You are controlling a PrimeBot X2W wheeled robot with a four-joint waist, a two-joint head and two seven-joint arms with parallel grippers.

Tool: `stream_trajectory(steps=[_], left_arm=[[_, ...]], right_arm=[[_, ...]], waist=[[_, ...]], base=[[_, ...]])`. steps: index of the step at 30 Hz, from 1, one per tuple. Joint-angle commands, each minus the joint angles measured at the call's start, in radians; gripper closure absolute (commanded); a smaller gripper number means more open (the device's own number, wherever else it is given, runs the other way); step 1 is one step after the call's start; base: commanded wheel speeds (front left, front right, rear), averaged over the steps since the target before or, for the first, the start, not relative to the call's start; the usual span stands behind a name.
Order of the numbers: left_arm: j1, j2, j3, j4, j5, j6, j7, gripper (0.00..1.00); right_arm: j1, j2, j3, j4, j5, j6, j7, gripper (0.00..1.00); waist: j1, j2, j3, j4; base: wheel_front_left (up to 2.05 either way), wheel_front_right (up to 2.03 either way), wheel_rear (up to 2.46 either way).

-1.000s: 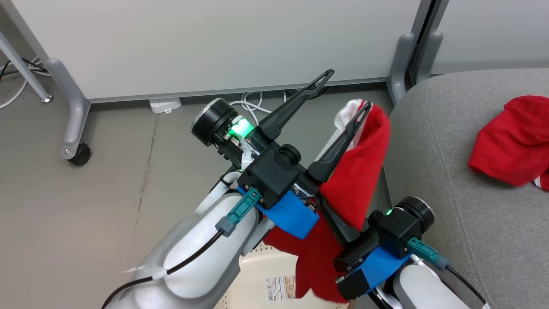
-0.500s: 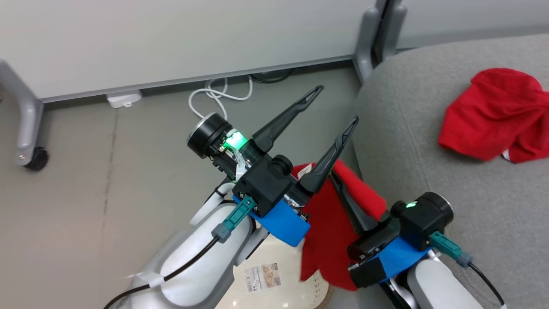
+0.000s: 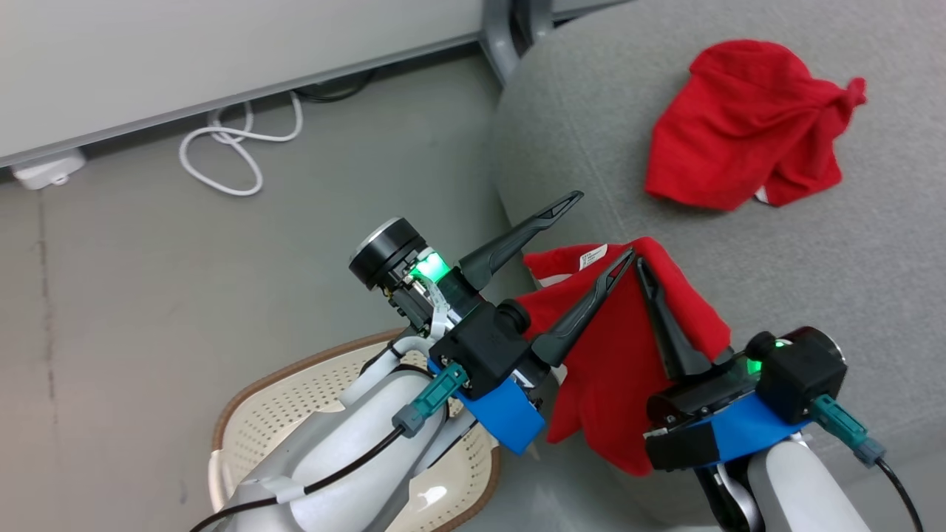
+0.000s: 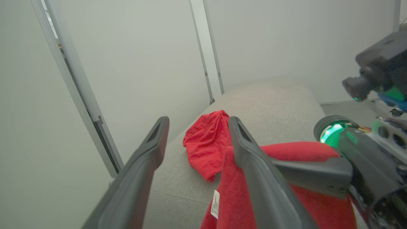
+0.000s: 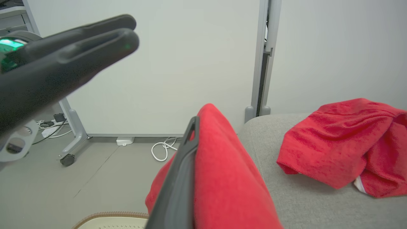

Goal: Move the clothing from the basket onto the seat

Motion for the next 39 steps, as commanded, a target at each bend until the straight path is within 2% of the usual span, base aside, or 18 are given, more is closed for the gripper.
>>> stream_trajectory(steps=[1, 10, 21, 28, 39], left_arm=[[-0.014, 0.006, 0.001, 0.002, 0.002, -0.002, 0.002, 0.0], [-0.023, 0.021, -0.023, 0.004, -0.001, -0.006, 0.012, 0.0], [-0.014, 0.027, -0.032, 0.015, -0.01, 0.0, 0.004, 0.0], [-0.028, 0.03, -0.027, 0.01, -0.013, 0.008, 0.0, 0.0], [-0.074, 0.044, -0.036, -0.004, 0.0, 0.007, 0.008, 0.0]], right_arm=[[0.01, 0.007, -0.01, -0.011, -0.004, 0.0, -0.001, 1.0], [0.064, 0.028, -0.131, -0.053, -0.014, 0.0, -0.001, 1.0], [0.048, 0.035, -0.19, -0.085, -0.033, 0.0, -0.001, 1.0], [-0.089, -0.016, -0.232, -0.135, -0.05, 0.0, -0.001, 1.0], [-0.445, -0.113, -0.358, -0.122, -0.07, 0.0, -0.001, 1.0]], waist=[[-0.0001, 0.0, 0.002, -0.016], [-0.0001, 0.0, 0.04, -0.09], [-0.0001, 0.0, 0.049, -0.097], [-0.0001, 0.0, 0.07, -0.074], [-0.0001, 0.0, 0.193, -0.017]], base=[[0.0, 0.0, 0.0], [0.0, 0.0, 0.0], [0.0, 0.0, 0.0], [0.0, 0.0, 0.0], [0.0, 0.0, 0.0]])
